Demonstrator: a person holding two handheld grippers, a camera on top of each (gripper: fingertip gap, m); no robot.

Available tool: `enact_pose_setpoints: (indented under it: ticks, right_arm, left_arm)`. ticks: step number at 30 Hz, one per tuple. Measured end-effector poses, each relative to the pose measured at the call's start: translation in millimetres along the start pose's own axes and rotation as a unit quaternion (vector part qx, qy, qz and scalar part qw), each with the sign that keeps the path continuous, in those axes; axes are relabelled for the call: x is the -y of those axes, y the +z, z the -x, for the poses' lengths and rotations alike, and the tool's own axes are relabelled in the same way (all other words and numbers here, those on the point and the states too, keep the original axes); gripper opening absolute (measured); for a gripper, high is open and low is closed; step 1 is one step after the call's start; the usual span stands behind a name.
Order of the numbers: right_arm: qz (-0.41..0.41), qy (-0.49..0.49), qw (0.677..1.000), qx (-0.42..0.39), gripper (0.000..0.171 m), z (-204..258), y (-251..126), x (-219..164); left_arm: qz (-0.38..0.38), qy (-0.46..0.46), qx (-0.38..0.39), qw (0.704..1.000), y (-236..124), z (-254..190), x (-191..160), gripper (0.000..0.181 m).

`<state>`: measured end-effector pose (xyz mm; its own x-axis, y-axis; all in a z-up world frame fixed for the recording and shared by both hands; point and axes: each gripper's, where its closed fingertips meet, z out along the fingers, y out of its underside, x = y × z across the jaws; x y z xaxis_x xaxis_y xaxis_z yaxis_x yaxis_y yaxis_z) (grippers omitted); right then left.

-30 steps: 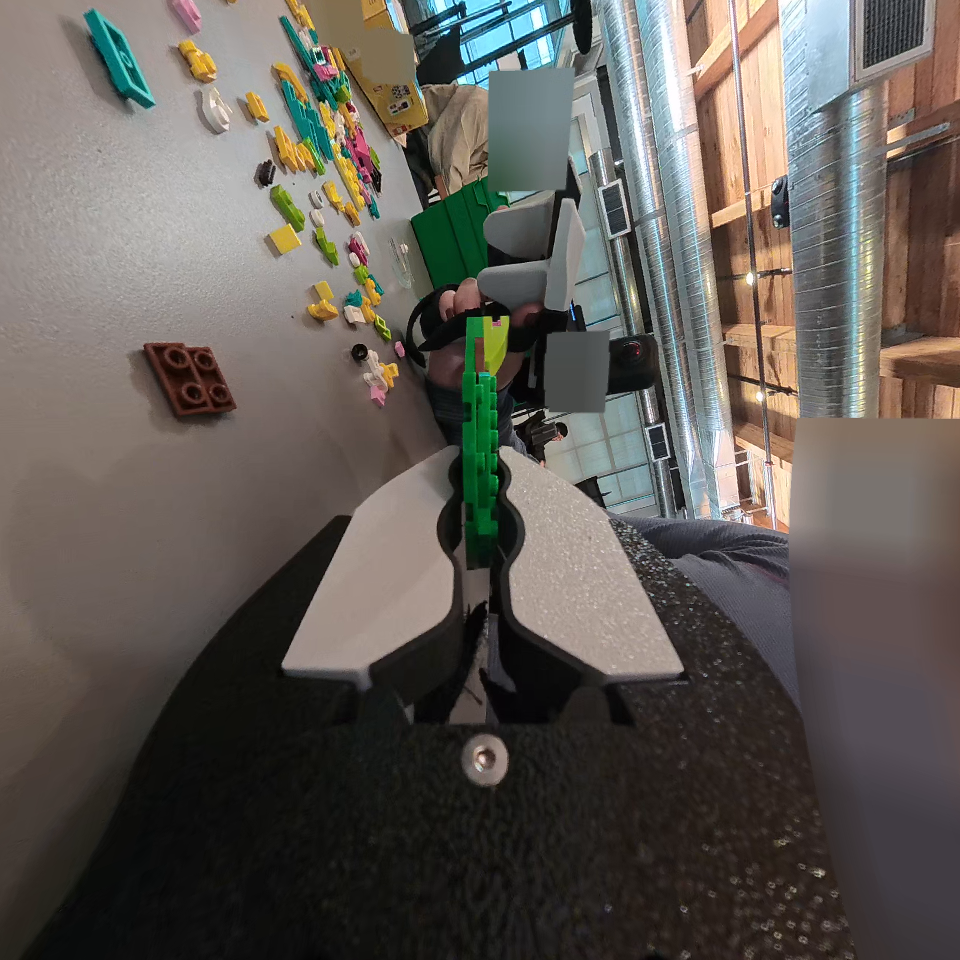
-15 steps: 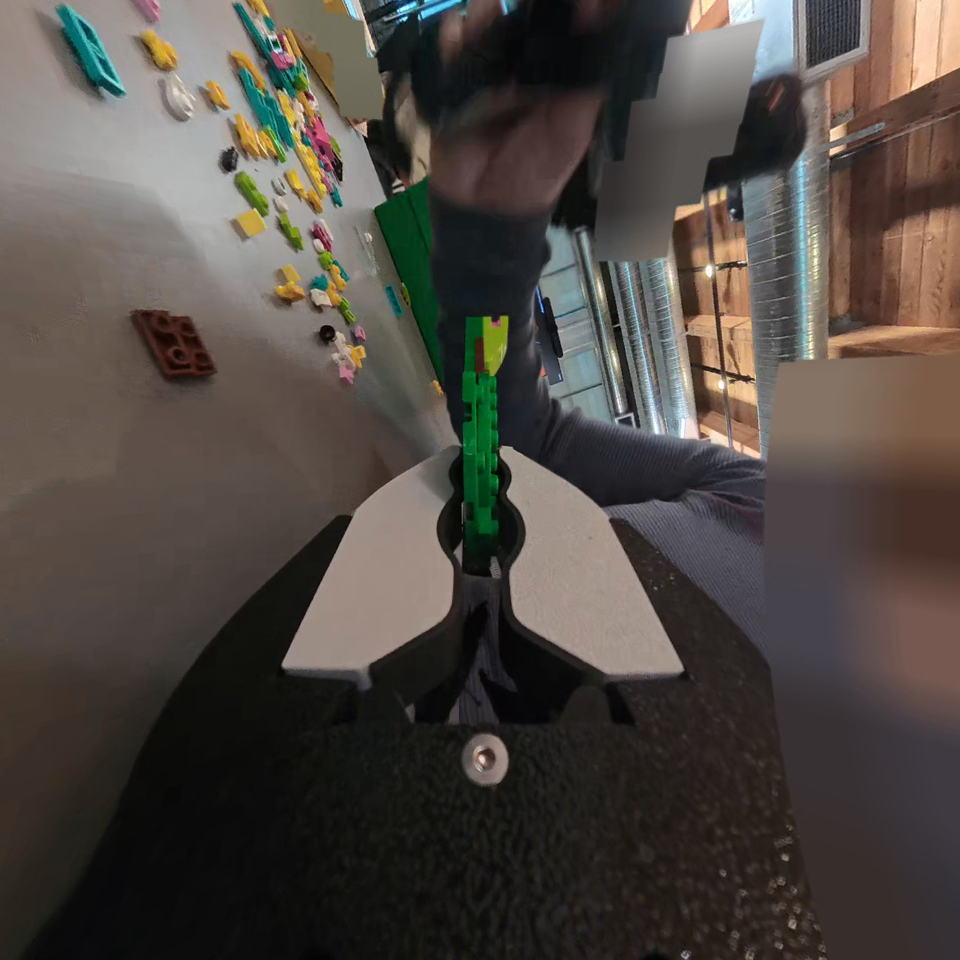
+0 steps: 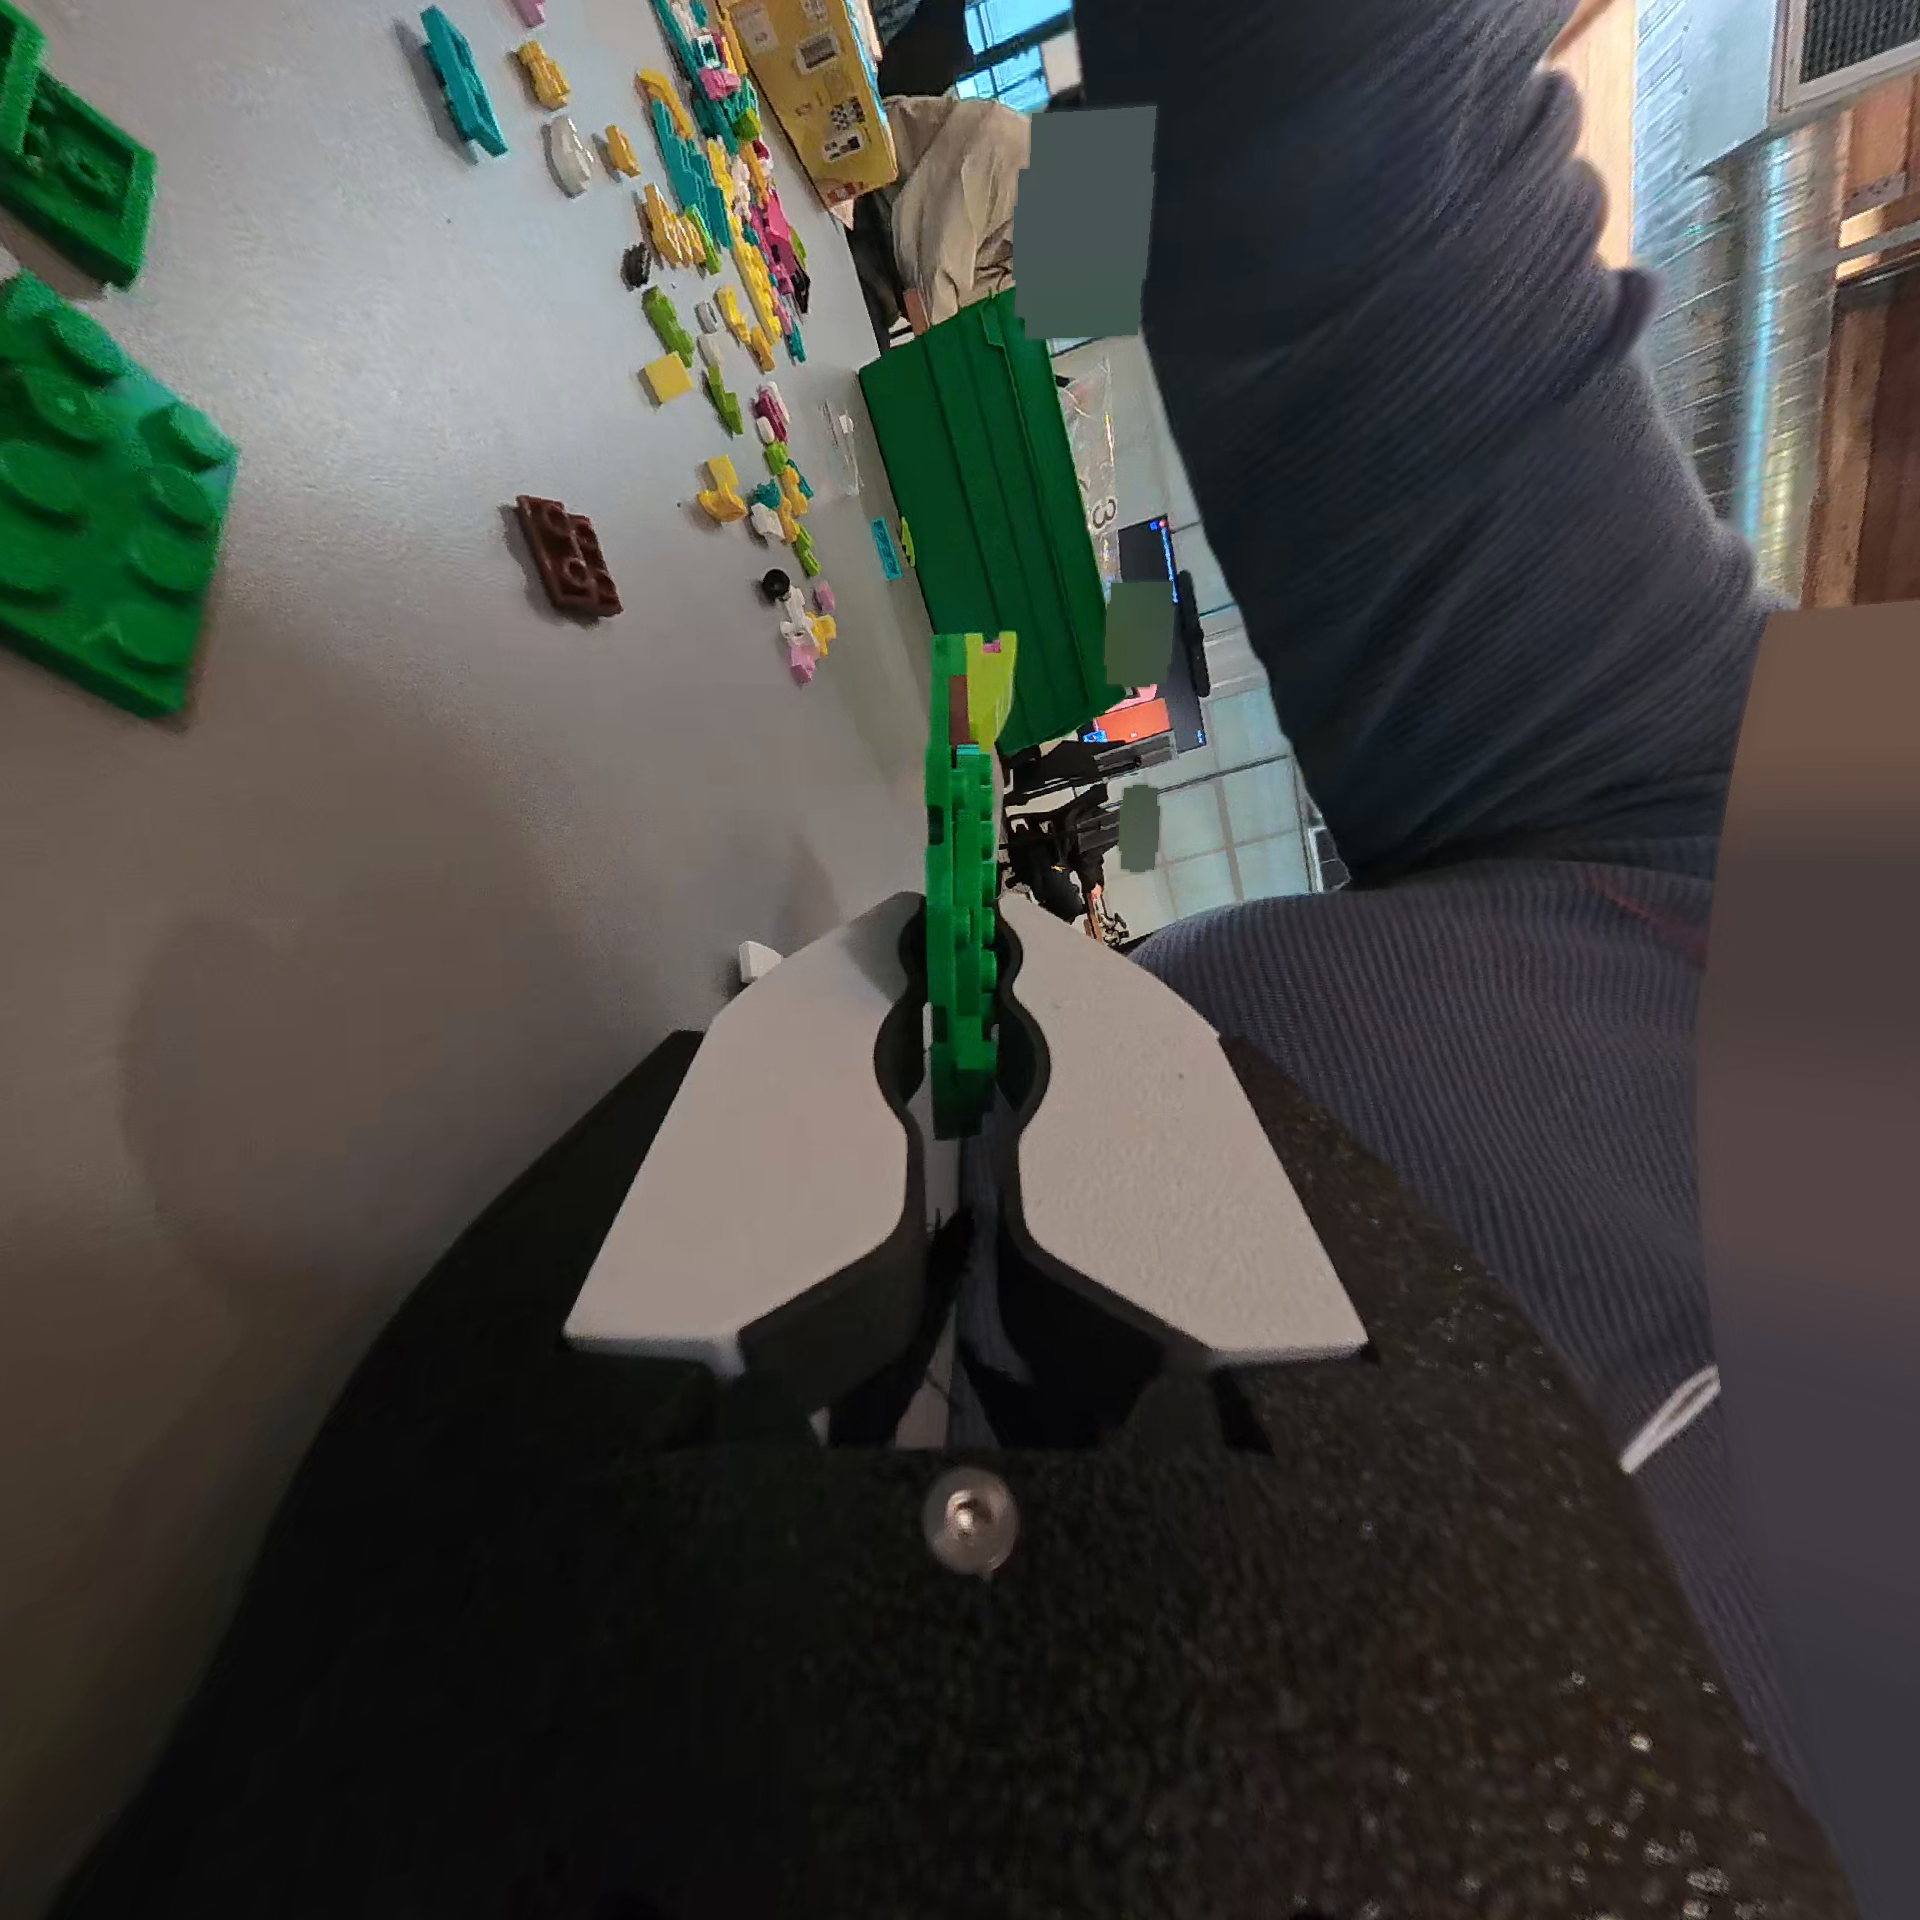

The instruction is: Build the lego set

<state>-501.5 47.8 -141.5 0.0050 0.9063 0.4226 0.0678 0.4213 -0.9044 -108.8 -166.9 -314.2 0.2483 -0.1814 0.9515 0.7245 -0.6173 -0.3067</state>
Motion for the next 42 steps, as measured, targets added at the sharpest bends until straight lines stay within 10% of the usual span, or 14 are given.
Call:
enact_pose_setpoints:
  ticks: [13, 17, 22, 30, 35, 42]
  right_arm:
    - [0.175, 0.113, 0.978, -0.014, 0.0, -5, -9, -71]
    - [-0.074, 0.18, 0.966, 0.169, 0.0, 67, -26, 33]
    - [-0.099, -0.067, 0.95, 0.287, 0.038, 201, -17, 89]
    - [0.032, -0.234, 0.911, 0.337, 0.023, 283, 15, 44]
    - [-0.052, -0.194, 0.94, 0.277, 0.027, 262, -4, 56]
    - [-0.141, -0.003, 0.989, 0.037, 0.025, 107, -52, 27]
  left_arm:
    - [0.002, 0.002, -0.003, 1.0, 0, -1, 0, 0.008]
    - [-0.001, 0.001, -0.004, 1.0, 0, -1, 0, 0.008]
    - [-0.002, 0.006, 0.0, 1.0, 0, 0, 0, 0.008]
    - [0.0, 0.017, 0.017, 1.0, 1, 2, -3, 0.009]
    - [-0.01, 0.014, 0.014, 1.0, -1, 1, -3, 0.008]
    - [-0.021, 0.008, 0.017, 1.0, -3, 1, -3, 0.008]
